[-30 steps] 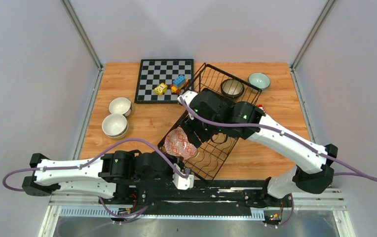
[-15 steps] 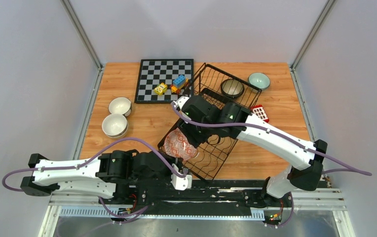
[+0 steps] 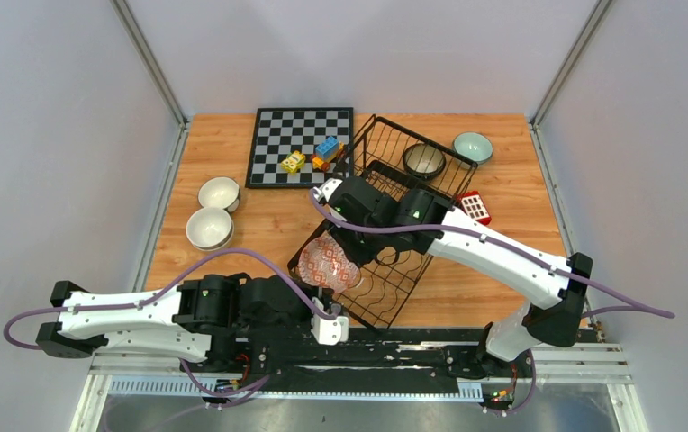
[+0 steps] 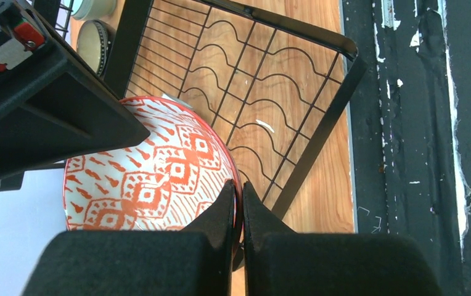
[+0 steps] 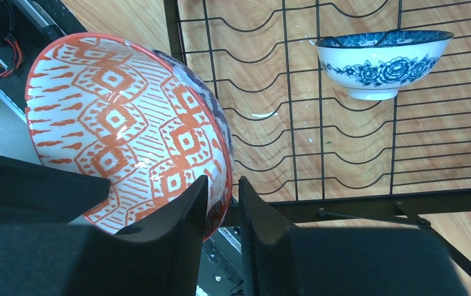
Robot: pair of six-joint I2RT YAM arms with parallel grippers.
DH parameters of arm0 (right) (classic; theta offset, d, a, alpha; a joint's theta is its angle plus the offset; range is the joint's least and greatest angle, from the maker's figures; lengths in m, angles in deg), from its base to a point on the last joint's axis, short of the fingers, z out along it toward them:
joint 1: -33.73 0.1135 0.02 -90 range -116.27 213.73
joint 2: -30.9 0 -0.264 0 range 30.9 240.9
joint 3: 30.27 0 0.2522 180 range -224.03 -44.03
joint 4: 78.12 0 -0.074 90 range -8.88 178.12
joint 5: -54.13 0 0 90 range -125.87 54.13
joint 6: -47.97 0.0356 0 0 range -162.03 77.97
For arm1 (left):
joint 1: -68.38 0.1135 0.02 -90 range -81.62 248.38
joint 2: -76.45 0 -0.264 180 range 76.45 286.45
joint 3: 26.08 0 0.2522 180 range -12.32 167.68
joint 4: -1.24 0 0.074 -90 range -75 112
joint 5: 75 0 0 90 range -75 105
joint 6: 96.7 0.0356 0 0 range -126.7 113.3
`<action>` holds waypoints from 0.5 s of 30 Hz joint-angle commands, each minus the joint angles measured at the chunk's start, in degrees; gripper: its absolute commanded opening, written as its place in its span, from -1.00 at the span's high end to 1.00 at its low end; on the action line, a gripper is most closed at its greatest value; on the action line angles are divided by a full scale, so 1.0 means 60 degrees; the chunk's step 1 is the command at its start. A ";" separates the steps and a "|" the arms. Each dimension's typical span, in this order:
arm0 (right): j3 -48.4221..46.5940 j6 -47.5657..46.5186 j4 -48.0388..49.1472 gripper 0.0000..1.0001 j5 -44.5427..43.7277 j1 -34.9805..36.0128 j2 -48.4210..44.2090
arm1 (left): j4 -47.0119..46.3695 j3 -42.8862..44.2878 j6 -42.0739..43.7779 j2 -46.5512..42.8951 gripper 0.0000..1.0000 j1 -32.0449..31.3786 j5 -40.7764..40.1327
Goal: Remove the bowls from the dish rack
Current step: Place the bowl at the center of the board.
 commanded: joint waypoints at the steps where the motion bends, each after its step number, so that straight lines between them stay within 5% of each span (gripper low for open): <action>1: 0.0289 0.0138 0.0071 0.48 0.0015 -0.0026 0.0043 | -0.0644 -0.0098 -0.0149 -0.0196 1.00 -0.0081 -0.0078; 8: 0.0417 0.0495 0.0302 0.99 -0.0024 -0.0039 -0.0024 | -0.0739 -0.0174 -0.0307 -0.0218 1.00 -0.0081 -0.0096; 13: 0.0470 0.0806 0.0421 1.00 -0.0259 -0.0035 -0.0073 | -0.0972 -0.0307 -0.0516 -0.0318 1.00 -0.0081 -0.0209; 15: 0.0500 0.0953 0.0468 1.00 -0.0500 -0.0039 -0.0151 | -0.1111 -0.0392 -0.0618 -0.0393 0.79 -0.0081 -0.0316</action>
